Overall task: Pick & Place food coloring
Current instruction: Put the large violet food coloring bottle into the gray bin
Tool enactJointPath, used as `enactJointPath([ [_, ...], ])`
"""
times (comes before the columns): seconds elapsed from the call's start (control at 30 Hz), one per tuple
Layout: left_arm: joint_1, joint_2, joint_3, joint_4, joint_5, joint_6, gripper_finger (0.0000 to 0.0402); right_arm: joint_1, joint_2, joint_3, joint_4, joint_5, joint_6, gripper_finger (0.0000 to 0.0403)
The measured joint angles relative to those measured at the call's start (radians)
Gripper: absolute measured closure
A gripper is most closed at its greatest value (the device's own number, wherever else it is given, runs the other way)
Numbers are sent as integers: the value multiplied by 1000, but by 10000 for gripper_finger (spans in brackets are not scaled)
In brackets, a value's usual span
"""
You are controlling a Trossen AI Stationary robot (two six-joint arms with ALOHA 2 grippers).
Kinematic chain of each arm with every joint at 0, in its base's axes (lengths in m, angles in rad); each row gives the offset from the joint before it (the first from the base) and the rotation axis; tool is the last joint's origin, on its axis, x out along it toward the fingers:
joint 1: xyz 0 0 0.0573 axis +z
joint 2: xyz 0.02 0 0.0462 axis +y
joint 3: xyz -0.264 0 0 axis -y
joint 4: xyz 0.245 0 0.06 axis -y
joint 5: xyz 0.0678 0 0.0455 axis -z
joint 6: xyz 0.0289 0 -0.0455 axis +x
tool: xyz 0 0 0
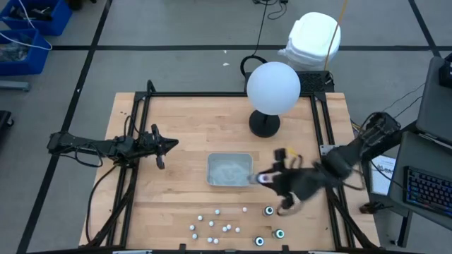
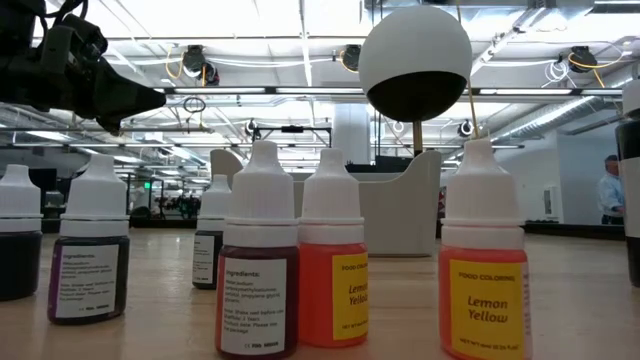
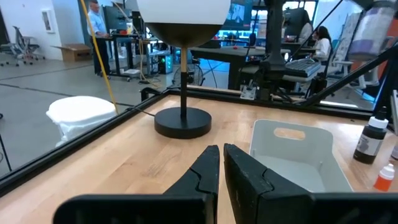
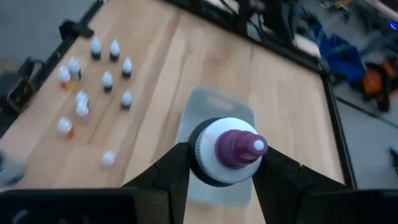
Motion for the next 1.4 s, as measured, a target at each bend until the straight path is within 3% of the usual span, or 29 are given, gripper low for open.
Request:
enactJointPath([
  [0.2,0,0,0,0,0,-2,369,-224,139,52,158,-262,-125,266],
  [0.4,0,0,0,1,0,1,369,-359,272,62,267,-368,-196,266],
  [0.7,0,0,0,0,0,-3,369,-435,426,62,399,-374,-214,266],
  [1.4,0,0,0,0,0,0,369,-462,594,60,427,-404,-184,265],
])
